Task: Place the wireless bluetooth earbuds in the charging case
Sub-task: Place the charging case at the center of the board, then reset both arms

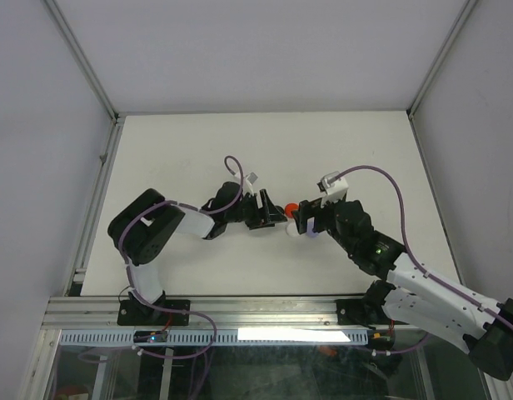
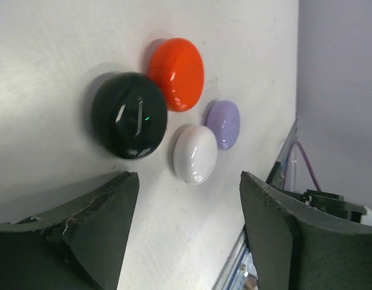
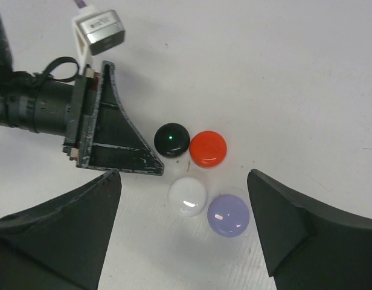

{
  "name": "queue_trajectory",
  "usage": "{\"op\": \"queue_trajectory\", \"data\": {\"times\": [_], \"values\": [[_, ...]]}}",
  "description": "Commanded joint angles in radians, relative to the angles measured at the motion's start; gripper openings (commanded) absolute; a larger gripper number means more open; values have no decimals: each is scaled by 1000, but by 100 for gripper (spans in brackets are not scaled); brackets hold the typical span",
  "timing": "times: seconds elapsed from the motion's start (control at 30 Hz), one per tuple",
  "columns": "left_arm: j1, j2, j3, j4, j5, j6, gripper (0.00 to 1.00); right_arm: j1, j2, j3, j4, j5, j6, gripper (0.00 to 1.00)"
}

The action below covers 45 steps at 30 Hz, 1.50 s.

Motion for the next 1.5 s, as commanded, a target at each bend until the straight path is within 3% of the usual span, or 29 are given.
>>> {"op": "queue_trajectory", "data": {"times": [0.0,0.27,0.53,0.7,1.07,1.47], "values": [[2,-131,-84,-202,-182,81,73,-4,-30,23,-19,68,25,89],[6,-520,-158,-493,-427,184,98,-3,-82,34,-123,224,80,99],[9,-1029,-140,-825,-702,285,99,-3,-224,40,-285,298,128,99],[9,-1292,-96,-948,-816,383,99,-3,-325,64,-369,337,168,99],[8,-1512,-19,-1017,-890,581,99,-3,-470,165,-516,369,168,99],[11,-1615,-129,-998,-931,578,99,-3,-540,134,-499,364,166,99]]}}
